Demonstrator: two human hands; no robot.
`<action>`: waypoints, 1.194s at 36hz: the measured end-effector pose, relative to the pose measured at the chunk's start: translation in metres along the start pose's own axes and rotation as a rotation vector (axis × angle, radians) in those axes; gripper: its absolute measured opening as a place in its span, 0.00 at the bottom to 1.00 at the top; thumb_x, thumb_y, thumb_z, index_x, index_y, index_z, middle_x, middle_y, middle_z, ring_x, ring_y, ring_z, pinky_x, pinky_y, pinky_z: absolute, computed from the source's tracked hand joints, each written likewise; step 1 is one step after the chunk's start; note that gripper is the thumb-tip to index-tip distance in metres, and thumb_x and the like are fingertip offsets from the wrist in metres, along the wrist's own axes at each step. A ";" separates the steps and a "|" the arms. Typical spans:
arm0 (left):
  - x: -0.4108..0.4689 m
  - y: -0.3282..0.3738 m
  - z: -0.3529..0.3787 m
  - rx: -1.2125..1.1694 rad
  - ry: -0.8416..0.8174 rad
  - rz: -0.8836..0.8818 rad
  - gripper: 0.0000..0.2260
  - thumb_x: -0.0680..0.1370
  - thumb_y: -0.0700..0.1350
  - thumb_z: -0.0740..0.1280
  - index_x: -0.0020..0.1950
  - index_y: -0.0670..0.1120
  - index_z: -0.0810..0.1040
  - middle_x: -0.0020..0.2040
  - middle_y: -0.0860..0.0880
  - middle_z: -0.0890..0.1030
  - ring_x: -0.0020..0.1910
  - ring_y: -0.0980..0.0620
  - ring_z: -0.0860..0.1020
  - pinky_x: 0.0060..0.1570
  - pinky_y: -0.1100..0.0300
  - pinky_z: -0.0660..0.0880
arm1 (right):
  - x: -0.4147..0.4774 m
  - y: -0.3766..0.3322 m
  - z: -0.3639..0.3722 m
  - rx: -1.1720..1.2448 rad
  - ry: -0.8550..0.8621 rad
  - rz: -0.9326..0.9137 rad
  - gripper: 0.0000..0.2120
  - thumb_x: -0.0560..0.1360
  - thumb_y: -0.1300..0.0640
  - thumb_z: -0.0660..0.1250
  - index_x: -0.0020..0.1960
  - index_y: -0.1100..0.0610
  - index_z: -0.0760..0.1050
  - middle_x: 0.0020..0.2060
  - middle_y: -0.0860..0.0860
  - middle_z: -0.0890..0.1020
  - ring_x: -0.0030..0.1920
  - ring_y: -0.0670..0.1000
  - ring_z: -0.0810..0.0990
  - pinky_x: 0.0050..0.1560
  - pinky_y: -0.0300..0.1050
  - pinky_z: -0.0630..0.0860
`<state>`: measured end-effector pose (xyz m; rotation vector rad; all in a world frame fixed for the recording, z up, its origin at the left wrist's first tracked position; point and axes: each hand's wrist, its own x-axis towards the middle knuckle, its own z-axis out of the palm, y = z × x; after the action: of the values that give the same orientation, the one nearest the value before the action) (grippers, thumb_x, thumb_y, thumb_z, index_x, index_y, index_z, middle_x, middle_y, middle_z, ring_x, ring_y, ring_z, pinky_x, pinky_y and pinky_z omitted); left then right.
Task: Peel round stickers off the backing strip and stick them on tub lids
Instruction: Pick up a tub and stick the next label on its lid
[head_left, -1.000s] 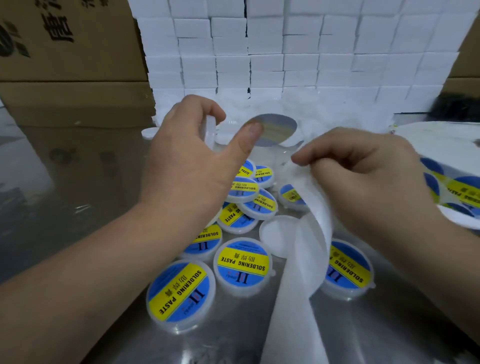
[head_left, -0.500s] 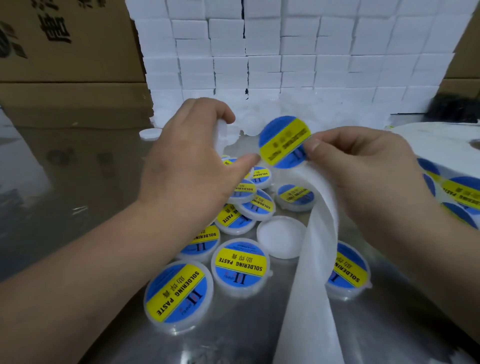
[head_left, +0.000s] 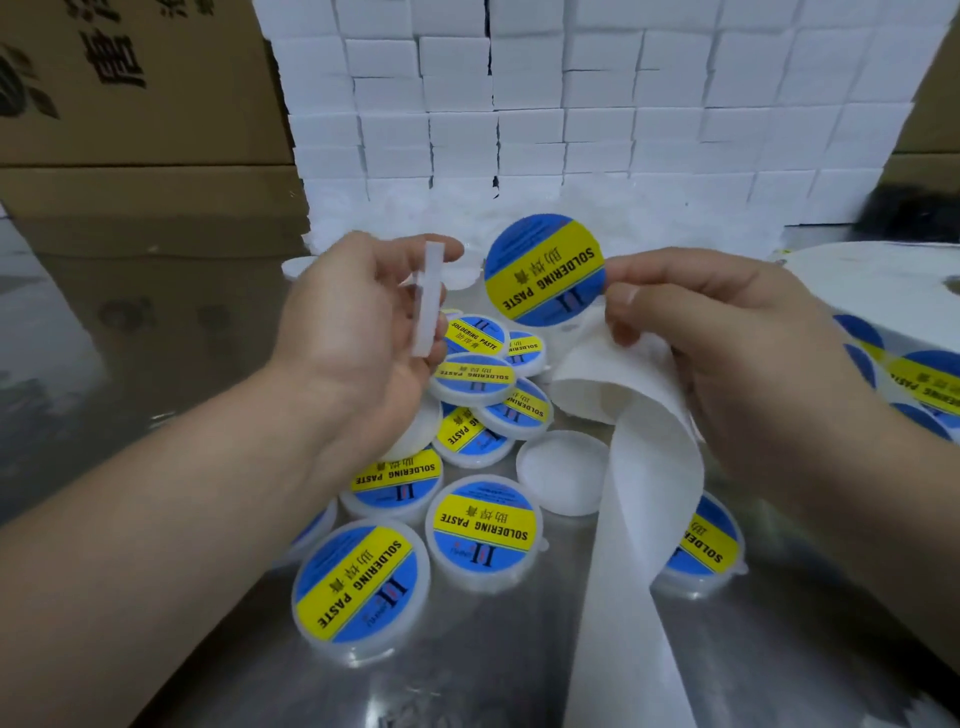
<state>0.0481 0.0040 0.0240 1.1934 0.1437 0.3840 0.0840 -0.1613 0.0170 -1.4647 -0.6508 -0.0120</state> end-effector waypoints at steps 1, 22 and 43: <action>0.001 -0.001 0.001 -0.007 0.001 0.013 0.12 0.77 0.39 0.54 0.44 0.42 0.78 0.34 0.47 0.71 0.28 0.53 0.68 0.27 0.64 0.65 | 0.000 0.000 0.000 -0.025 -0.019 -0.007 0.09 0.62 0.55 0.65 0.32 0.43 0.82 0.23 0.44 0.77 0.30 0.43 0.75 0.34 0.38 0.73; 0.005 -0.010 0.000 -0.129 -0.217 0.042 0.15 0.78 0.34 0.53 0.54 0.49 0.76 0.38 0.45 0.84 0.36 0.47 0.83 0.30 0.58 0.78 | -0.001 0.003 0.000 -0.129 -0.286 0.054 0.16 0.62 0.57 0.63 0.42 0.40 0.83 0.26 0.47 0.73 0.30 0.46 0.70 0.32 0.38 0.68; -0.001 -0.015 0.001 -0.061 -0.302 0.119 0.09 0.75 0.40 0.62 0.51 0.49 0.76 0.44 0.47 0.83 0.44 0.43 0.83 0.37 0.56 0.80 | 0.001 0.003 -0.001 -0.066 -0.274 0.093 0.15 0.61 0.58 0.63 0.39 0.43 0.84 0.26 0.49 0.73 0.30 0.48 0.68 0.32 0.39 0.67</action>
<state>0.0505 -0.0023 0.0103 1.1886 -0.1998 0.3062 0.0861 -0.1619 0.0150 -1.5740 -0.8090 0.2446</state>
